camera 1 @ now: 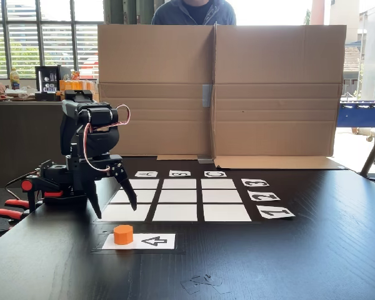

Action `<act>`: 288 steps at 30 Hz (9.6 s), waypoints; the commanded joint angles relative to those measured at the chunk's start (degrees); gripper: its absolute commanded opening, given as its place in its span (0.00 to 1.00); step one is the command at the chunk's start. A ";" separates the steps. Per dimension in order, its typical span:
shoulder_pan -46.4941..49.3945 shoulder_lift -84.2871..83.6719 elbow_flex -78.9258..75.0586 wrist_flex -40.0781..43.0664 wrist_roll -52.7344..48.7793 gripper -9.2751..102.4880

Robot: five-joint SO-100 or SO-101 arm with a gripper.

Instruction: Pick up the round, orange token and place it in the grid on square A1.

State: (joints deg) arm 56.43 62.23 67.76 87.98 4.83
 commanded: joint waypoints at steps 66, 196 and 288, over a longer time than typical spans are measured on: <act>-2.02 -13.62 -14.41 -3.43 1.32 0.32; -18.81 41.66 62.14 -20.13 -1.41 0.12; 29.62 102.66 68.47 -23.99 -4.39 0.38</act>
State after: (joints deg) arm 83.06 162.86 135.35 63.81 0.88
